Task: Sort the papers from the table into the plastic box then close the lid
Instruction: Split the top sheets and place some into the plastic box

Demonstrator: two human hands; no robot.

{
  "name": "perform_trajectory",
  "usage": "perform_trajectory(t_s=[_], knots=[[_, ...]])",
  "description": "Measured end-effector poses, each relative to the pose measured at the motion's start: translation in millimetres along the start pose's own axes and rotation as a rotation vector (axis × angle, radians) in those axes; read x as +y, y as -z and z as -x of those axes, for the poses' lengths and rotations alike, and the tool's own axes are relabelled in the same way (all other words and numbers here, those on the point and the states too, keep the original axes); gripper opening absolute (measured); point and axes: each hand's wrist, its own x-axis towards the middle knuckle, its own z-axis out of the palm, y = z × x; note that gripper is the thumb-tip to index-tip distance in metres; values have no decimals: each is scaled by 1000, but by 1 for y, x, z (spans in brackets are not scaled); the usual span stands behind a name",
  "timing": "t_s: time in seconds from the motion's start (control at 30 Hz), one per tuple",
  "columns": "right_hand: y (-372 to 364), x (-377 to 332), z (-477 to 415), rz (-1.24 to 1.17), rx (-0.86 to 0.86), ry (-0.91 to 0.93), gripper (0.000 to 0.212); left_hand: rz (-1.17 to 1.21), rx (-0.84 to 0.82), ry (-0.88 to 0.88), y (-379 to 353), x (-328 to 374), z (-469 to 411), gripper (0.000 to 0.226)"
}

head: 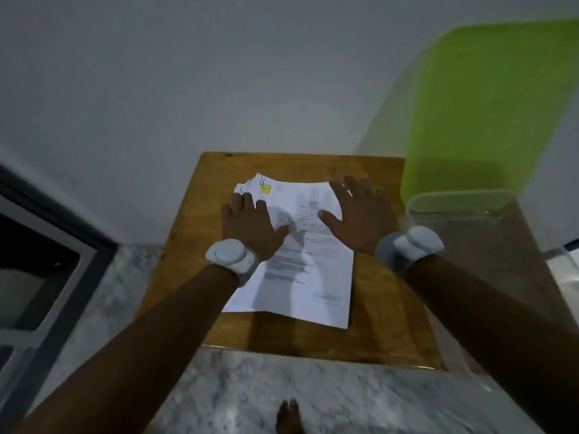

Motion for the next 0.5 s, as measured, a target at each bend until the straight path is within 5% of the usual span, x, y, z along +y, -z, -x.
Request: perform_trajectory(t_s=[0.23, 0.5], knots=[[-42, 23, -2, 26, 58, -74, 73, 115, -164, 236, -45, 2, -3, 80], [-50, 19, 3, -144, 267, -220, 60, 732, -138, 328, -22, -8, -16, 25]])
